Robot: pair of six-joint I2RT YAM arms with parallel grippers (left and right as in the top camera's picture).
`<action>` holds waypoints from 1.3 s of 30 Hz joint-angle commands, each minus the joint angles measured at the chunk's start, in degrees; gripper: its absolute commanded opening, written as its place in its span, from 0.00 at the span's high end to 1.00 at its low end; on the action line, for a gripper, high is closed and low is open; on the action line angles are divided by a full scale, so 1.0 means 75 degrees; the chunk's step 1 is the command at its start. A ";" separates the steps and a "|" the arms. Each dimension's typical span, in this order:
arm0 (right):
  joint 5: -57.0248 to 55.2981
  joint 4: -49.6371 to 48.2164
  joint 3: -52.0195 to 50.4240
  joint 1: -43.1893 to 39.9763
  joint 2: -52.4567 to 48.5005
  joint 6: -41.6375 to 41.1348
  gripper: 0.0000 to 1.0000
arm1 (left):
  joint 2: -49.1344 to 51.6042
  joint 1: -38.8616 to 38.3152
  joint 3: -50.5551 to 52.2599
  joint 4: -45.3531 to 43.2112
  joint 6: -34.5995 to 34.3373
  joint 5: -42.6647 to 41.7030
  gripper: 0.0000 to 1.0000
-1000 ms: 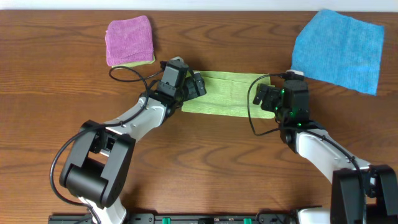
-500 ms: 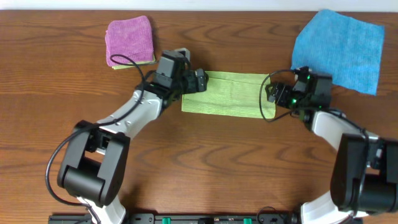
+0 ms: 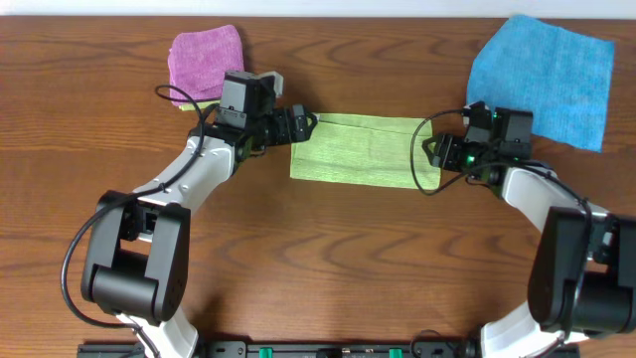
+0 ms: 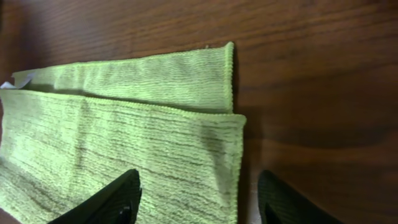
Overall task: Fold the cloth
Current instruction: 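Lower the folded edge onto the top edge and release both grippers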
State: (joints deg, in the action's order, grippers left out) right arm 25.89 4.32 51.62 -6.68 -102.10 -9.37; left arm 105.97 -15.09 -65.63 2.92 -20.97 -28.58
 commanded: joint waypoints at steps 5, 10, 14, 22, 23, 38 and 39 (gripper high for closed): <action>-0.0050 0.0248 0.0784 -0.0134 -0.0618 0.0536 0.46 | -0.0149 0.0017 -0.0175 0.0035 0.0224 -0.0233 0.05; 0.0009 0.0402 0.0930 -0.0137 -0.0851 0.0557 0.47 | -0.0149 0.0017 -0.0175 0.0035 0.0131 -0.0233 0.05; 0.0038 0.0539 0.0930 -0.0137 -0.0851 0.0632 0.52 | -0.0149 0.0017 -0.0175 0.0032 0.0082 -0.0224 0.05; 0.0093 0.0571 0.0930 -0.0134 -0.0874 0.0635 0.60 | -0.0149 0.0017 -0.0175 0.0035 0.0082 -0.0195 0.05; 0.0090 0.0568 0.0930 -0.0134 -0.0892 0.0635 0.60 | -0.0149 0.0017 -0.0175 0.0035 0.0082 -0.0195 0.05; 0.0009 0.0119 0.0930 -0.0099 -0.1075 0.0632 0.61 | 0.0350 -0.0117 -0.0172 -0.0574 0.0367 0.0224 0.05; 0.0009 0.0117 0.0930 -0.0099 -0.1075 0.0629 0.61 | 0.0478 -0.0140 -0.0172 -0.0828 0.0350 0.0201 0.05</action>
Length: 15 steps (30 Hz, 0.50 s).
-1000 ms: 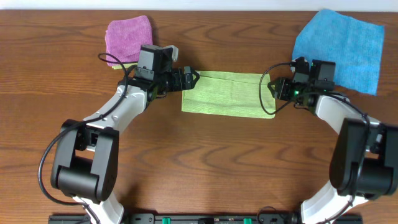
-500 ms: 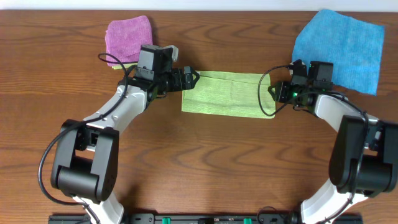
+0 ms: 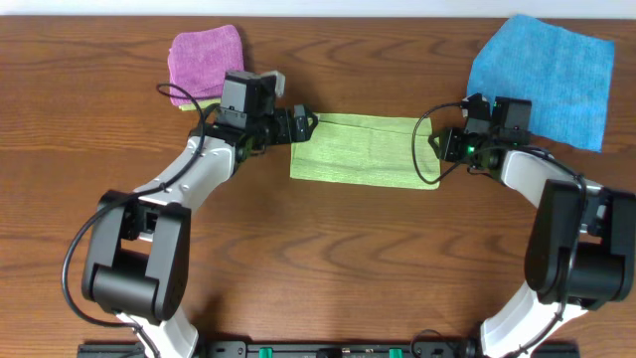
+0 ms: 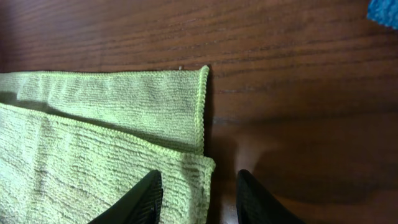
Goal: Fold the cloth
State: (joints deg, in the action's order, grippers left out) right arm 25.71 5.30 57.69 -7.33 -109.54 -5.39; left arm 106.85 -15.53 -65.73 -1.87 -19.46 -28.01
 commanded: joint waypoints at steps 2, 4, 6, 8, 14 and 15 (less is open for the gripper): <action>0.0035 -0.0012 0.0119 -0.0012 -0.0085 0.0047 0.61 | 0.0600 -0.0128 -0.0160 -0.0542 0.0134 0.0032 0.01; 0.0041 -0.0003 0.0119 -0.0012 -0.0085 0.0012 0.61 | 0.0883 -0.0137 -0.0166 -0.0734 -0.0012 -0.0143 0.00; 0.0050 -0.0003 0.0119 -0.0012 -0.0085 0.0012 0.61 | 0.1131 -0.0134 -0.0166 -0.0761 -0.0015 -0.0248 0.00; 0.0099 0.0003 0.0119 -0.0012 -0.0085 0.0012 0.61 | 0.1282 -0.0134 -0.0166 -0.0807 -0.0035 -0.0280 0.00; 0.0207 0.0015 0.0119 -0.0012 -0.0085 0.0009 0.62 | 0.1370 -0.0149 -0.0338 -0.1396 -0.0070 -0.0277 0.00; 0.0207 0.0032 0.0119 -0.0012 -0.0085 0.0012 0.62 | 0.1370 -0.0169 -0.0414 -0.1396 -0.0064 -0.0274 0.00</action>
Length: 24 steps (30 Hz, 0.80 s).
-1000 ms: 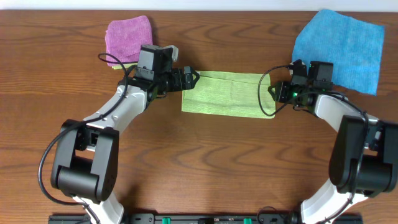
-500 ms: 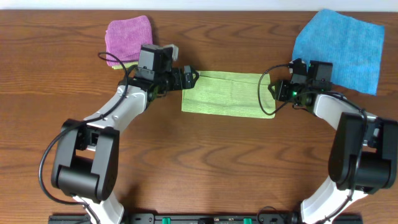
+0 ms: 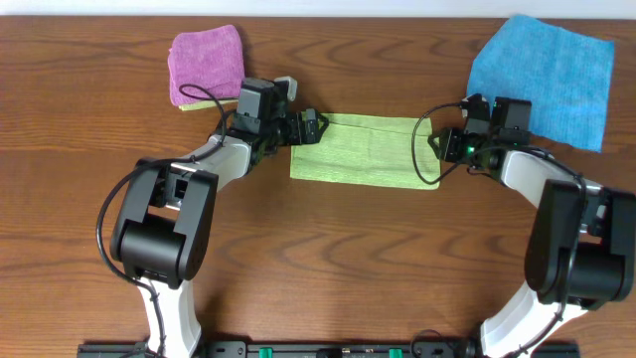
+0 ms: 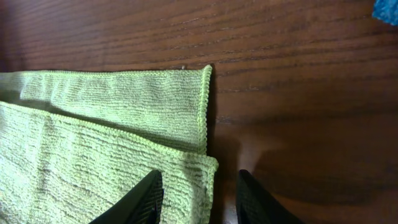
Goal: Fold the cloth
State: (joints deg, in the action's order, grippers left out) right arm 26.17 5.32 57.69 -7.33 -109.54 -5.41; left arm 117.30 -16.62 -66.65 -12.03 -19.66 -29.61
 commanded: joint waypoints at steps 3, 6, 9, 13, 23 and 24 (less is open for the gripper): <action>0.0146 0.0038 0.0119 -0.0012 -0.0085 0.0015 0.62 | -0.0017 -0.0128 -0.0507 -0.0038 0.0032 -0.0026 0.00; 0.0146 0.0035 0.0119 -0.0012 -0.0085 0.0012 0.62 | 0.0102 -0.0242 -0.0644 -0.0035 0.0055 0.0020 0.00; 0.0143 0.0035 0.0119 -0.0012 -0.0085 0.0015 0.62 | 0.0367 -0.0344 -0.0787 -0.0023 0.0050 0.0017 0.00; 0.0143 0.0038 0.0119 -0.0012 -0.0085 0.0012 0.62 | 0.0621 -0.0358 -0.0895 0.0015 -0.0003 0.0009 0.05; 0.0262 0.0064 0.0119 -0.0012 -0.0085 -0.0047 0.63 | 0.0618 -0.0172 -0.0930 0.0335 0.0201 0.0216 0.05; 0.0262 0.0067 0.0119 -0.0012 -0.0085 -0.0047 0.64 | 0.0618 -0.0172 -0.0941 0.0335 0.0201 0.0248 0.05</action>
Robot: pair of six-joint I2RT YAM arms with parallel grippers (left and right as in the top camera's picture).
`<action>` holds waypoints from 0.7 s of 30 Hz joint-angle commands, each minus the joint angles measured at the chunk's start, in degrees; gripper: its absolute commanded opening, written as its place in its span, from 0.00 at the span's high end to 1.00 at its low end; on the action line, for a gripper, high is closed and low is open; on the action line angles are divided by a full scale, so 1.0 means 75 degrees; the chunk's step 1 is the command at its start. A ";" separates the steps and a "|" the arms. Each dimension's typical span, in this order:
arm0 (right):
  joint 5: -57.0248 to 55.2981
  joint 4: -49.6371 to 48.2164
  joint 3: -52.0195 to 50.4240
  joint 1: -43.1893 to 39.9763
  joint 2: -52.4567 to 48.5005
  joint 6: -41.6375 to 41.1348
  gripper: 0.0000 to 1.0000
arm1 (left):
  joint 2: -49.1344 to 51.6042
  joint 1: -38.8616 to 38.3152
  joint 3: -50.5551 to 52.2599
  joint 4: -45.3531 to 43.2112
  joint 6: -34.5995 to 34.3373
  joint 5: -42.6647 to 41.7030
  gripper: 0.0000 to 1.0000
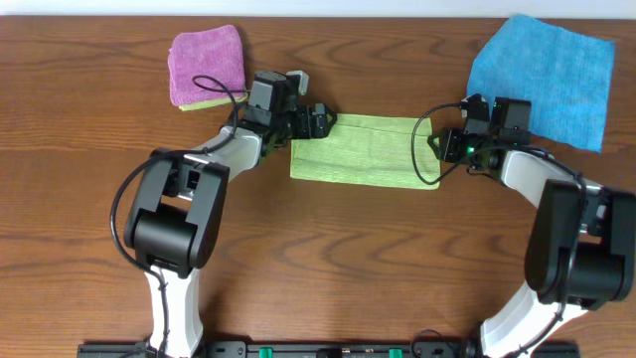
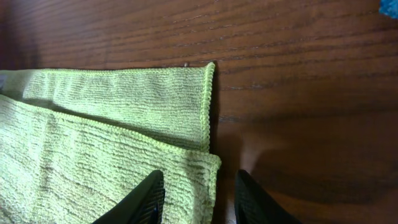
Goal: Fold the cloth
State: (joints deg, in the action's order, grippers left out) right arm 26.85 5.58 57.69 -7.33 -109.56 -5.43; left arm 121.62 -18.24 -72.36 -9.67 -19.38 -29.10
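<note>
The green cloth (image 1: 363,149) lies folded into a long band at the table's middle. In the right wrist view its upper layer (image 2: 93,168) stops short of the lower layer's far strip (image 2: 124,102). My right gripper (image 1: 438,145) is at the cloth's right end. Open, the right gripper (image 2: 198,202) has one finger (image 2: 138,200) over the upper layer and the other (image 2: 254,200) over bare wood. My left gripper (image 1: 320,119) sits at the cloth's far left corner; its jaws cannot be made out.
A folded purple cloth (image 1: 206,60) lies at the far left on top of a yellowish one. A blue cloth (image 1: 545,75) is spread at the far right, just behind the right arm. The wooden table (image 1: 328,259) is brown.
My left gripper has moved a little to the right along the cloth's far edge, its arm swung inward. The right gripper stays open at the cloth's right end, barely shifted.
At first my right gripper stood wide open at the nearer part of the cloth's right end, the left at the far left corner. The right one then sat farther back with narrower jaws and stayed. The left crept right over the corner.
</note>
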 commanded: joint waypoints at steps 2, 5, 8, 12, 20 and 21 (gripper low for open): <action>0.0210 0.0032 0.0119 -0.0012 -0.0082 -0.0044 0.64 | 0.0041 0.0044 -0.0219 0.0026 0.0216 0.0373 0.04; 0.0251 0.0032 0.0119 -0.0012 -0.0082 -0.0102 0.64 | 0.0041 0.0044 -0.0248 0.0041 0.0274 0.0274 0.04; 0.0251 0.0029 0.0119 -0.0012 -0.0082 -0.0102 0.64 | 0.0041 0.0023 -0.0248 0.0201 0.0268 -0.0038 0.04; 0.0251 0.0026 0.0119 -0.0012 -0.0082 -0.0102 0.65 | 0.0041 -0.0029 -0.0248 0.0670 0.0245 -0.0265 0.04; 0.0245 0.0026 0.0119 -0.0012 -0.0082 -0.0099 0.66 | 0.0041 -0.0012 -0.0251 0.0804 0.0154 -0.0286 0.02; 0.0245 0.0026 0.0119 -0.0012 -0.0082 -0.0099 0.66 | 0.0041 0.0000 -0.0277 0.0801 0.0154 -0.0035 0.03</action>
State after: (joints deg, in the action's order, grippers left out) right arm 27.57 5.74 57.69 -7.33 -109.56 -5.72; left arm 121.60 -18.11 -74.02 -4.01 -18.04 -30.68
